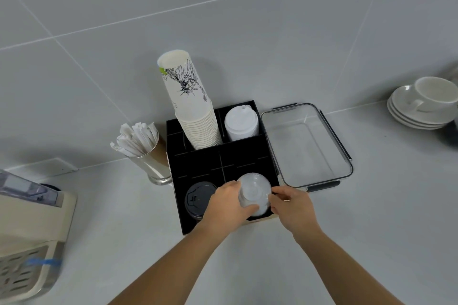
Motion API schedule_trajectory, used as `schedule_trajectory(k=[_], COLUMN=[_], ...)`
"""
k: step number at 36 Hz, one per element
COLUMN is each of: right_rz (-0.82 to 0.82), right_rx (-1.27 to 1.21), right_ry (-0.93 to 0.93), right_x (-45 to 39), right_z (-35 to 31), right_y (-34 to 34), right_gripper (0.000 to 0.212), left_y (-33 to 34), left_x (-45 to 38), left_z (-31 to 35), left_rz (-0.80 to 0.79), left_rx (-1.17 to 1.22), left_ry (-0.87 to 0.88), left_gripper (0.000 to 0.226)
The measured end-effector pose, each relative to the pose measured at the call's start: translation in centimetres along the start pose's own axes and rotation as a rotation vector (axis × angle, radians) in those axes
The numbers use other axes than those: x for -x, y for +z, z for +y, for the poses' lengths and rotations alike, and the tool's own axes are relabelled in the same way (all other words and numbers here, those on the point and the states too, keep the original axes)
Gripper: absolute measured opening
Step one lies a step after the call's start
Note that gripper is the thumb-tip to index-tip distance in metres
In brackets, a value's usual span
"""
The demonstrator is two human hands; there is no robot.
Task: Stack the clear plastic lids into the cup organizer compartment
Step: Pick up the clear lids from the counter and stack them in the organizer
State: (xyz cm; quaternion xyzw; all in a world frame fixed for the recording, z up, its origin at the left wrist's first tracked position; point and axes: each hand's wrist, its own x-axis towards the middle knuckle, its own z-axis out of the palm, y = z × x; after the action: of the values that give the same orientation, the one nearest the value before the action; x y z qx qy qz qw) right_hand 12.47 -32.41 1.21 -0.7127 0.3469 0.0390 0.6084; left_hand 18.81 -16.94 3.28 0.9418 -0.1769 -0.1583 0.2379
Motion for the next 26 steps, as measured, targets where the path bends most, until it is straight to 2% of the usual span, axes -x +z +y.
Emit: schedule_trajectory(k=[3,8,12,17,23,26], right_rz=[-0.002,0.02,0.013,-0.057,-0.101,-0.11], right_rx=[0.052,0.083,0.169,0.225,0.245,0.222], right_ry=[-0.046,-0.073,-0.137,-0.189,-0.181,-0.178], right_x=[0.1,0.2,-0.1,-0.1,0.0,0.2], right_z=[0.1,0.4,0.5,0.7,1.0,0.7], right_y=[0.0,-0.4,-0.4,-0.5,-0.6,-0.6], right_gripper=[0.016,0.032,0.018,0.028,0.029,0.038], left_y=[0.1,0.6,0.9,0.9,0.7,0.5], left_x=[-0.2,-0.9,-1.3,-1.6,-1.9,-2.1], left_z=[0.0,0.1,0.3,0.5,0.7,0.8], left_rz=[-0.014,-0.047,-0.059,-0.073,-0.108,-0.13], left_rx=[-0.019,-0.071,-0.093,-0.138,-0.179,-0.172], left_ry=[0.004,-0.019,-0.014,-0.017,-0.027,-0.033], left_gripper=[0.038,0.042,0.055,0.057,0.064,0.067])
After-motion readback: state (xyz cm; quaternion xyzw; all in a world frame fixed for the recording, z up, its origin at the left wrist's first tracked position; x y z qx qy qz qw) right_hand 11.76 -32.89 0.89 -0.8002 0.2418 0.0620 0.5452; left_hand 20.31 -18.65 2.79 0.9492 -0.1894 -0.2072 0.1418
